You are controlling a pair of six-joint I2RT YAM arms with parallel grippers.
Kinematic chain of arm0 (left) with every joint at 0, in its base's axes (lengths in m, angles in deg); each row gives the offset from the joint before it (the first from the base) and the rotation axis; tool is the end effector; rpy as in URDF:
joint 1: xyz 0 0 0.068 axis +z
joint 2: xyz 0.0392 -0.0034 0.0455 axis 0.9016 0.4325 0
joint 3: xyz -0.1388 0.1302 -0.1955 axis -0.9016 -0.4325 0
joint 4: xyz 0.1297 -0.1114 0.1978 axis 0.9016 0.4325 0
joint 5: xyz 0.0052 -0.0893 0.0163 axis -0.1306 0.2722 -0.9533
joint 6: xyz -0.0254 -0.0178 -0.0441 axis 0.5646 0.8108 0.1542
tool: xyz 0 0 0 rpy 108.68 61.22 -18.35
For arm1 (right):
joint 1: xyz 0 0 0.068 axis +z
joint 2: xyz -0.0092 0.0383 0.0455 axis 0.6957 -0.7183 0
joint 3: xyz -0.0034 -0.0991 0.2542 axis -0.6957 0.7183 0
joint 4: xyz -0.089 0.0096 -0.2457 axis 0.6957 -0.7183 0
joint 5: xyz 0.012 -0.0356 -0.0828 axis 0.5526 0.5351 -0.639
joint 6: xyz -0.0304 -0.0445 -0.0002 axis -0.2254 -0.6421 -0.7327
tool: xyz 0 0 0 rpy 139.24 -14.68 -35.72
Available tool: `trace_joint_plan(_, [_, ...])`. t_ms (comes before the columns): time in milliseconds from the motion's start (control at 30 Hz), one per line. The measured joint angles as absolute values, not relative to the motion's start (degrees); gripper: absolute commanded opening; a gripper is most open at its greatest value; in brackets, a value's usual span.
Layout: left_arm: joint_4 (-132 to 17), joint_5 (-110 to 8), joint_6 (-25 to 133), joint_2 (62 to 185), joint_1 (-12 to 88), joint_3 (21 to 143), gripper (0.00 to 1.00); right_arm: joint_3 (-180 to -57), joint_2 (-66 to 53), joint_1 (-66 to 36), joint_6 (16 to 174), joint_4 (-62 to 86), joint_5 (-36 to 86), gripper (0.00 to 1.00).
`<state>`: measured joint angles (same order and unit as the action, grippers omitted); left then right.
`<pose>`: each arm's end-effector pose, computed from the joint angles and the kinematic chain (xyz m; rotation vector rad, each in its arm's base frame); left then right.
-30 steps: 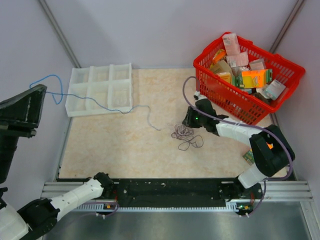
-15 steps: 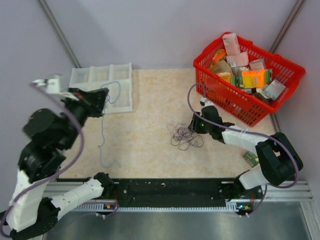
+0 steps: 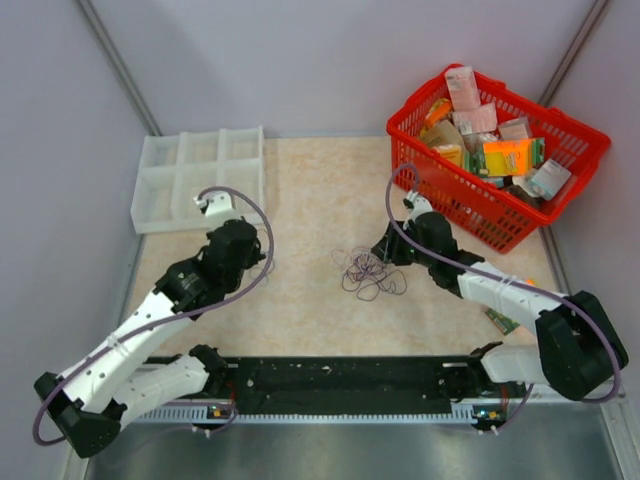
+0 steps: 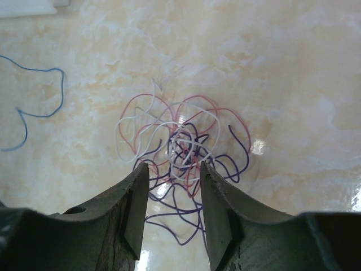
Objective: Untangle the cables
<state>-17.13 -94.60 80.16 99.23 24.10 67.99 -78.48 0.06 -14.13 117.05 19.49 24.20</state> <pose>0.1502 -0.1005 0.3538 -0.3038 1.9966 -0.2032 0.2327 0.1387 0.2053 -0.0922 2.2052 0.7123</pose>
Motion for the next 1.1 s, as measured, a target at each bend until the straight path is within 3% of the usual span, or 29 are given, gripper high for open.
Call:
trace_joint_plan(233, [-17.7, -91.7, 89.9, 103.6, 24.4, 50.7, 0.01, -74.0, 5.1, -14.0, 117.2, 24.3, 28.3, 0.41])
trace_joint_plan(333, [-18.0, -91.5, 91.2, 109.4, 25.2, 49.8, 0.09, -71.0, 4.4, -13.9, 117.3, 25.6, 29.7, 0.41])
trace_joint_plan(500, [-18.5, -91.7, 90.3, 118.3, 27.0, 52.5, 0.43, -70.6, 3.6, -13.8, 117.4, 26.3, 31.0, 0.41])
trace_joint_plan(600, [-19.5, -91.9, 89.5, 120.3, 27.4, 54.7, 0.57, -70.6, 3.6, -13.8, 117.3, 26.9, 30.9, 0.41])
trace_joint_plan(667, [-20.2, -92.2, 89.2, 120.5, 27.8, 55.7, 0.88, -70.6, 3.6, -13.8, 117.3, 27.0, 30.9, 0.41])
trace_joint_plan(700, [-20.5, -92.1, 88.9, 120.6, 28.2, 56.1, 0.98, -70.6, 3.6, -13.8, 117.3, 27.0, 30.9, 0.41])
trace_joint_plan(900, [-19.9, -90.5, 92.4, 121.2, 30.4, 57.3, 0.98, -70.6, 3.6, -13.8, 117.3, 27.0, 30.8, 0.41])
trace_joint_plan(1100, [-9.0, -88.1, 107.5, 123.1, 31.8, 59.8, 0.98, -70.6, 3.3, -13.8, 117.4, 27.7, 30.9, 0.4])
